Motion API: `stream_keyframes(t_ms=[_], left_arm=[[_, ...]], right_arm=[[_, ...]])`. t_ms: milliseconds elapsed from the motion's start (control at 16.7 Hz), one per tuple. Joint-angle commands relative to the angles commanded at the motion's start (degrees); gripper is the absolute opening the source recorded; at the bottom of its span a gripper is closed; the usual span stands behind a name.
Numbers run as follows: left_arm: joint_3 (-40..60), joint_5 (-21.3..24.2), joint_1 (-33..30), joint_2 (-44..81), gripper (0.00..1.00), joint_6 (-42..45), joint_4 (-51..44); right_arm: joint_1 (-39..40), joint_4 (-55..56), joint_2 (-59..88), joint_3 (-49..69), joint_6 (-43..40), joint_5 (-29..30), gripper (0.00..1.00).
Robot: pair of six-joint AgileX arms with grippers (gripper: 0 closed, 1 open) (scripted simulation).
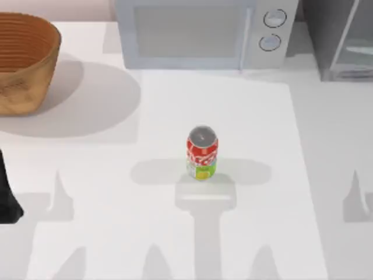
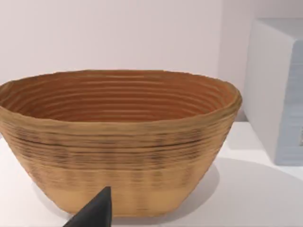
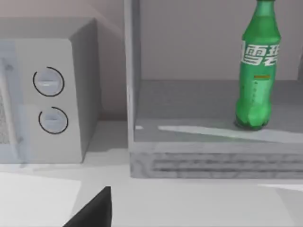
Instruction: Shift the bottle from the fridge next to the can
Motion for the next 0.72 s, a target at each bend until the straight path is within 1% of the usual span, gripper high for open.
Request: stream_keyframes(t_ms=[180,360,540,720], left_arm=[[0.0,0.0,0.0,0.0,1.00,0.0,0.0],[0.0,0.0,0.0,0.0,1.00,0.0,0.0],[0.0,0.0,0.0,0.0,1.00,0.0,0.0],[0.0,0.0,0.0,0.0,1.00,0.0,0.0]], right_arm=[[-0.1,0.5,0.6,0.4,0.0,0.0,1.00],[-1.3,4.7,6.0,4.2,0.0,-0.7,1.00],[-3.1,12.0,16.8,10.8,0.0,-2.2,1.00],[-5.2,21.1,33.0,18.8,0.0,-4.2,1.00]])
